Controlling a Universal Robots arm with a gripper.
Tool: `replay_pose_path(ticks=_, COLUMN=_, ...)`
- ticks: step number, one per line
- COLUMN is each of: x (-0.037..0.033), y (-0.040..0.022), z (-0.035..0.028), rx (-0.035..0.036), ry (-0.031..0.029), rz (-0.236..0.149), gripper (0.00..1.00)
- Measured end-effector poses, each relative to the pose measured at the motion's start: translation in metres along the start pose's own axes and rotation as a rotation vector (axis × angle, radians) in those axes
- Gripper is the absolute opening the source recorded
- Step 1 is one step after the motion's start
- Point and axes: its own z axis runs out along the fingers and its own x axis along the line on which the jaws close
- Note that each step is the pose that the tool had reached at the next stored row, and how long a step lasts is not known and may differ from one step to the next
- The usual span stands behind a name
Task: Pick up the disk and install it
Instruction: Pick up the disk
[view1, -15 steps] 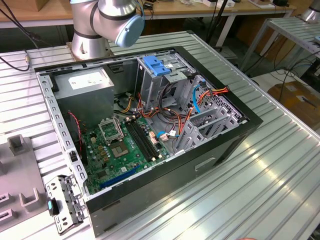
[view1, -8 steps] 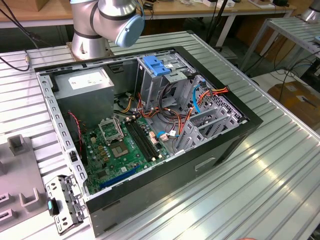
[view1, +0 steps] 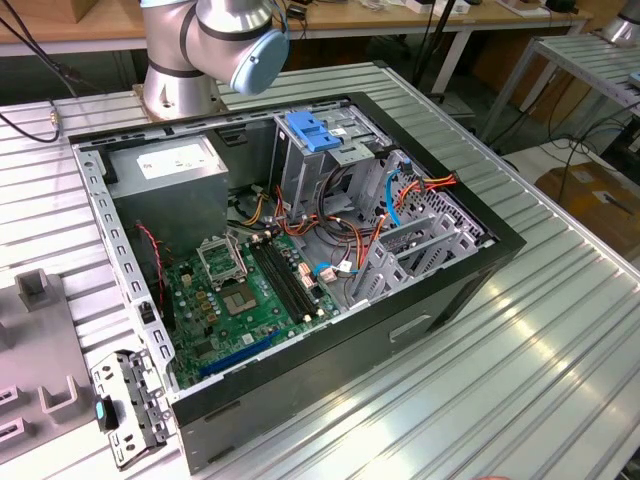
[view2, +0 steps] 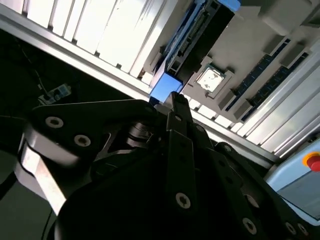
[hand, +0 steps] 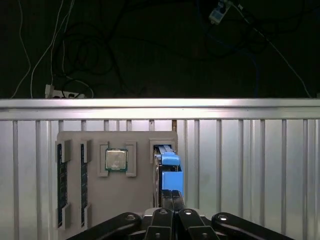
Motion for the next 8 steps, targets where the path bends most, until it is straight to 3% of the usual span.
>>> replay_pose_path(ticks=3, x=0.0000, y=0.0000, z=0.0000, rx=-0.0008, ry=-0.0006, rz=-0.062, gripper=0.11)
replay_pose_path(ticks=5, x=0.0000, y=0.0000, z=0.0003, rx=-0.0015, ry=-0.0013, rz=-0.130, gripper=0.11)
replay_pose_path(ticks=6, x=0.0000, y=0.0000, z=0.0012, rx=-0.0013, ry=-0.0013, rz=-0.141, gripper=0.11)
replay_pose_path(ticks=8, x=0.0001, y=0.0000, z=0.0021, rx=-0.0012, ry=-0.0008, rz=-0.113, gripper=0.11)
